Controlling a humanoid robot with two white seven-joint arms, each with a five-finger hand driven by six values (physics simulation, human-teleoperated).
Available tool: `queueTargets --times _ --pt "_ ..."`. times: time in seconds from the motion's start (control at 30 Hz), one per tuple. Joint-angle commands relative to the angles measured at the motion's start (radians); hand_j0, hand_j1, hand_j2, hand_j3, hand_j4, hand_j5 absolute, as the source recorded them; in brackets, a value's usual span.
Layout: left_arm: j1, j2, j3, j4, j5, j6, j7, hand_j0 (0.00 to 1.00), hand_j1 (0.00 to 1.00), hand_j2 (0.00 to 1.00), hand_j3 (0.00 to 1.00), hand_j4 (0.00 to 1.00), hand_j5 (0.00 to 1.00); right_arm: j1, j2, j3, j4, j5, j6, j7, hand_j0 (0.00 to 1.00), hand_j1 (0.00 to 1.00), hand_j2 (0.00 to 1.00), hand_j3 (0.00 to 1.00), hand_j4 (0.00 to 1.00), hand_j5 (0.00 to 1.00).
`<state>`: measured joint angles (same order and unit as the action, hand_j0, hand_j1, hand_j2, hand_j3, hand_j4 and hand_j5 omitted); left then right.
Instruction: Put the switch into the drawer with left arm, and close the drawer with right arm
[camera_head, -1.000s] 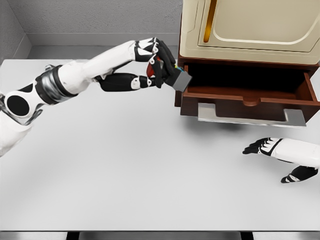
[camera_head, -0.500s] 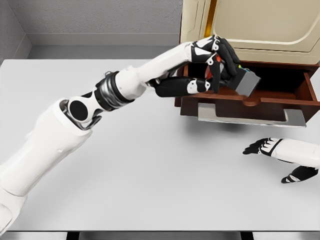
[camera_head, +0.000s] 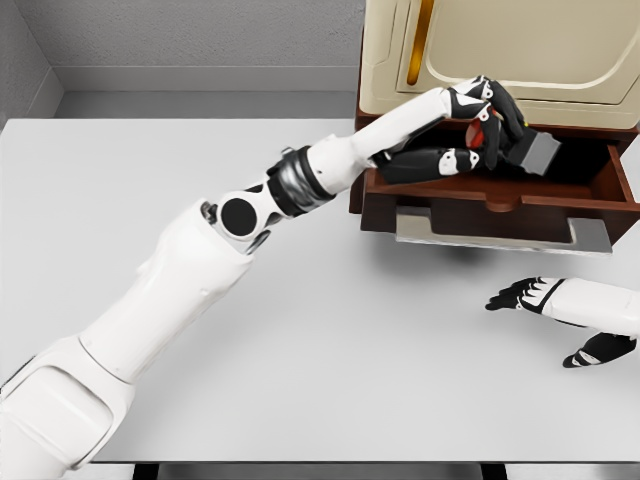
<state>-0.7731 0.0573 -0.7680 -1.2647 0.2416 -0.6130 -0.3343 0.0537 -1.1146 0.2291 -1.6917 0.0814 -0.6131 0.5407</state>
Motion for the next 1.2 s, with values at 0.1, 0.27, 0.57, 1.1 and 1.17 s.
queueTargets --times 0.1,0.27,0.57,1.1,1.17 --pt "-0.008 -0.057 0.012 0.074 -0.002 0.002 0.001 0.23 0.23 0.23 0.23 0.23 0.23 0.002 -0.001 -0.001 0.0 -0.008 0.002 -0.001 1.0 1.0 1.0 1.0 1.0 1.0" --pt "-0.031 -0.057 0.019 0.157 -0.015 0.002 0.001 0.24 0.24 0.24 0.24 0.24 0.24 0.008 -0.001 -0.001 0.0 -0.006 0.002 0.001 1.0 1.0 1.0 1.0 1.0 1.0" --pt "-0.037 -0.057 0.033 0.183 -0.016 0.002 0.001 0.24 0.24 0.24 0.24 0.24 0.24 0.014 -0.001 -0.001 0.0 -0.006 0.002 0.001 1.0 1.0 1.0 1.0 1.0 1.0" --pt "-0.041 -0.057 0.059 0.188 -0.076 0.002 0.006 0.25 0.25 0.25 0.25 0.25 0.25 0.017 -0.002 -0.001 0.0 -0.006 0.002 0.007 1.0 1.0 1.0 1.0 1.0 1.0" --pt "-0.043 -0.057 0.059 0.191 -0.077 0.002 0.006 0.25 0.25 0.25 0.25 0.25 0.25 0.017 -0.002 -0.001 0.0 -0.006 0.002 0.007 1.0 1.0 1.0 1.0 1.0 1.0"
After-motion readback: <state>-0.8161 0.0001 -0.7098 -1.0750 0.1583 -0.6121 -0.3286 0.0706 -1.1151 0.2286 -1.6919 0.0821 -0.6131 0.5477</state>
